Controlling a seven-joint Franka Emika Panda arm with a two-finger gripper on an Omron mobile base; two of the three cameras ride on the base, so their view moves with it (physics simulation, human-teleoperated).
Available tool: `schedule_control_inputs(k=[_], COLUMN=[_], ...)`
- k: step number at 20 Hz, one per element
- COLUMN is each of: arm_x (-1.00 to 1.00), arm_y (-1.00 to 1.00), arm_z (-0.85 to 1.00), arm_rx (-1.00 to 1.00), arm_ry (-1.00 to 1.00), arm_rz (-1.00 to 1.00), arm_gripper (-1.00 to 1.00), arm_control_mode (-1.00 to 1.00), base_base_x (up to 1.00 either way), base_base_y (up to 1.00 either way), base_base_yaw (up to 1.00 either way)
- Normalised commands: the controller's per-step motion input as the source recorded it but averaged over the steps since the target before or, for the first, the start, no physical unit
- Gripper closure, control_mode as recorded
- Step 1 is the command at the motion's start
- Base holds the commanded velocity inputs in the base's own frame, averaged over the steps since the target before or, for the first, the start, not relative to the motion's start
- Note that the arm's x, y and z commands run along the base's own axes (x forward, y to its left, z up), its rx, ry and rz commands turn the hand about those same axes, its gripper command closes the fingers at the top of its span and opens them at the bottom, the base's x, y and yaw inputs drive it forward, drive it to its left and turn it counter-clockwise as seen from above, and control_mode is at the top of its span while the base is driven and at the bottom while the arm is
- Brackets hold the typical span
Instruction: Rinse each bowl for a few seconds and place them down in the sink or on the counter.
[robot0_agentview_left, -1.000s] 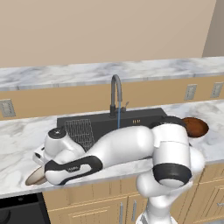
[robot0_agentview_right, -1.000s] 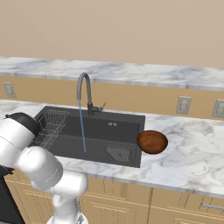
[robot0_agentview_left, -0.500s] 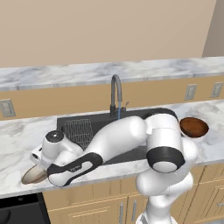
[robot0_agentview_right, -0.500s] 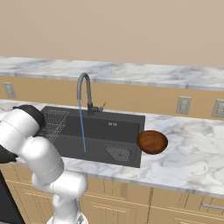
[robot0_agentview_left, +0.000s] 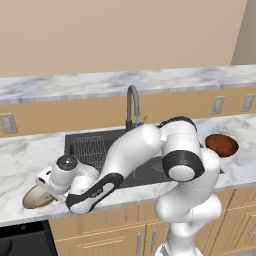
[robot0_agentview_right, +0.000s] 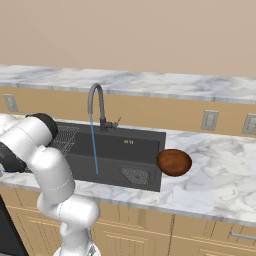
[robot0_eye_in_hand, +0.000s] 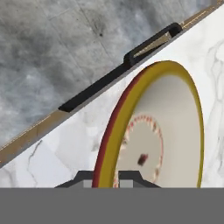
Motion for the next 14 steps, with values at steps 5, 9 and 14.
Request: schedule_control_inputs(k=[5,9,14], arm_x=[0.21,0.21,0.2], arm_y=[0.1,0.13,0.18], arm_z=[-0.17,-0.2,-0.09], arm_rx=[0.02,0.03,0.01], arm_ry=[0.01,0.05,0.08], arm_rz=[0.0,0.0,0.0], arm_gripper=[1.0,1.0,1.0], arm_control_mode=[-1.0,-1.0,-1.0], base_base_x=[0.0,0.0,0.0], base_base_y=[0.0,0.0,0.0], base_base_yaw=[0.0,0.0,0.0])
